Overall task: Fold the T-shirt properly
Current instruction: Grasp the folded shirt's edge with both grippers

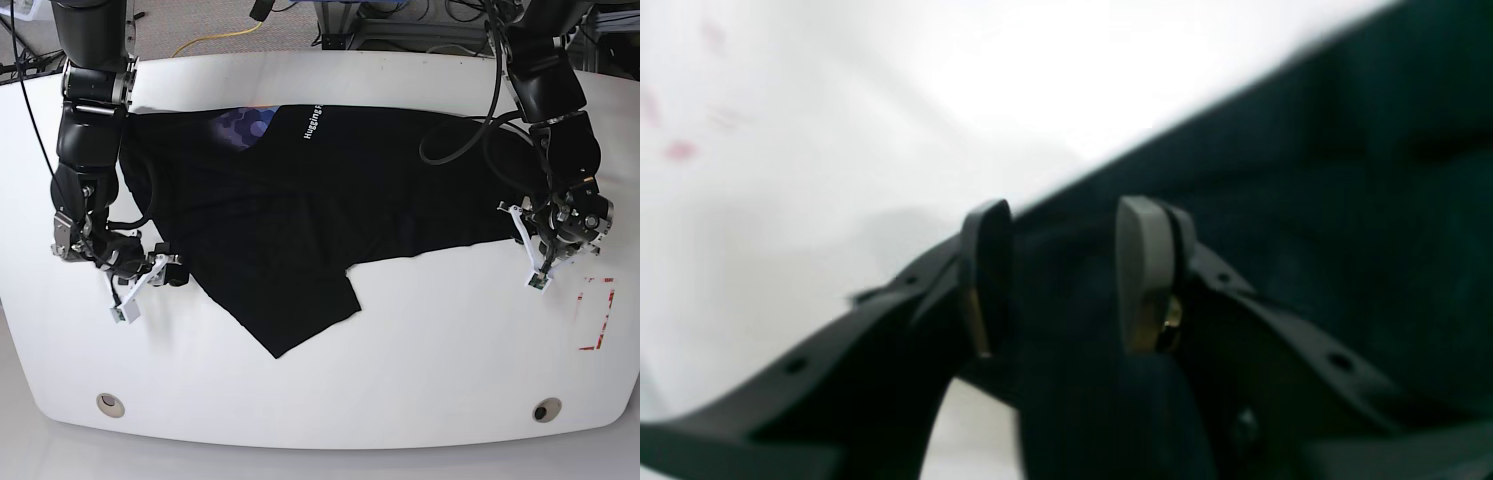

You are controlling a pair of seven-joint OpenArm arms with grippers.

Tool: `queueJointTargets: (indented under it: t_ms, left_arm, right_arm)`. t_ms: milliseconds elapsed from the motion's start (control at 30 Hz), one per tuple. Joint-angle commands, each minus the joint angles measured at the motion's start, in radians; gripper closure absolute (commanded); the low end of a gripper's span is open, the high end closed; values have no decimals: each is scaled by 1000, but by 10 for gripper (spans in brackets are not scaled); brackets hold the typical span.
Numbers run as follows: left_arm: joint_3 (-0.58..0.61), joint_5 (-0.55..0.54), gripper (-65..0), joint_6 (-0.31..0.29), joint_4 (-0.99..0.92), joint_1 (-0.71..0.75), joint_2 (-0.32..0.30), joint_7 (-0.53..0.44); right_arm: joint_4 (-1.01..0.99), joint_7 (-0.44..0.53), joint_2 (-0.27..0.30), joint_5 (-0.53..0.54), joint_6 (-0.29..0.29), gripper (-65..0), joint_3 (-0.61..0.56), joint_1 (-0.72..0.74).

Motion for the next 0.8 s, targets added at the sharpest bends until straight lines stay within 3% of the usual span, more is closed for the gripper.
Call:
queueJointTargets:
  t_ms: [0,100,233,767]
  left_arm:
    - [-5,-2,-233,-1,58,-13,-16,-9]
    - [-5,-8,-233,-1,93,21,-48,5]
    - [-6,-8,-233,-1,154,38,-49,19]
    - [-55,-8,-233,-1,318,170,-46,19]
  right_arm:
    - [88,-37,22,18,6,-335,66,-13]
    - [172,-87,22,13,4,-368,118,-59]
    - [249,-127,24,18,10,-365,132,-125]
    - [273,-124,-33,10,12,-365,126,-215]
